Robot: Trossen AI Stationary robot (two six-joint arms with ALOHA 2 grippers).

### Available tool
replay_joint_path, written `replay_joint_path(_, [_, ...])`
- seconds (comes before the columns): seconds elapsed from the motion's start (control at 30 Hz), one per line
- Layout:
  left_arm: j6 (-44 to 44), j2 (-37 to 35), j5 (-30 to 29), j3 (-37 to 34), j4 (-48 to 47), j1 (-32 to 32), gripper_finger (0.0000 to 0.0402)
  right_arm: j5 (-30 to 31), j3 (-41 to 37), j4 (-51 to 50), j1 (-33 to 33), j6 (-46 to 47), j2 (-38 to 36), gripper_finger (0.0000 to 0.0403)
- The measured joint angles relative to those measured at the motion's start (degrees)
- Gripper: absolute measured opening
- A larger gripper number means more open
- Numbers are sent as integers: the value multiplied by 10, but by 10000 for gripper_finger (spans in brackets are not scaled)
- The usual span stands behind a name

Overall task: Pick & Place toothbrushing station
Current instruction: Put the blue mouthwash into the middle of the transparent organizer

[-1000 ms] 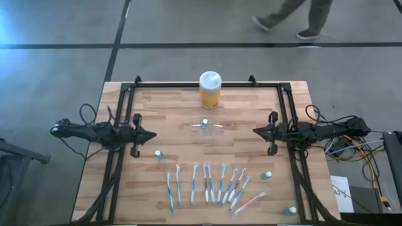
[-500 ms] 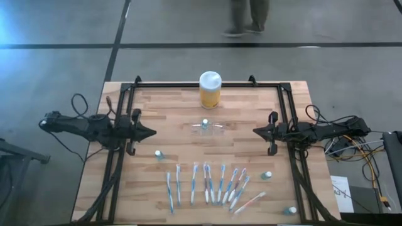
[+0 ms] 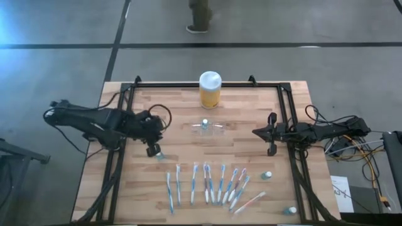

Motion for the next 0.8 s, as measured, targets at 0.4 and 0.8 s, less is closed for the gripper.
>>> replay_joint_path(0.4, [-1, 109, 58, 13, -52, -77, 214, 0, 0, 0, 0, 0, 0, 8])
replay_joint_path(0.8, [-124, 127, 50, -27, -50, -87, 225, 0, 0, 0, 0, 2, 0, 8])
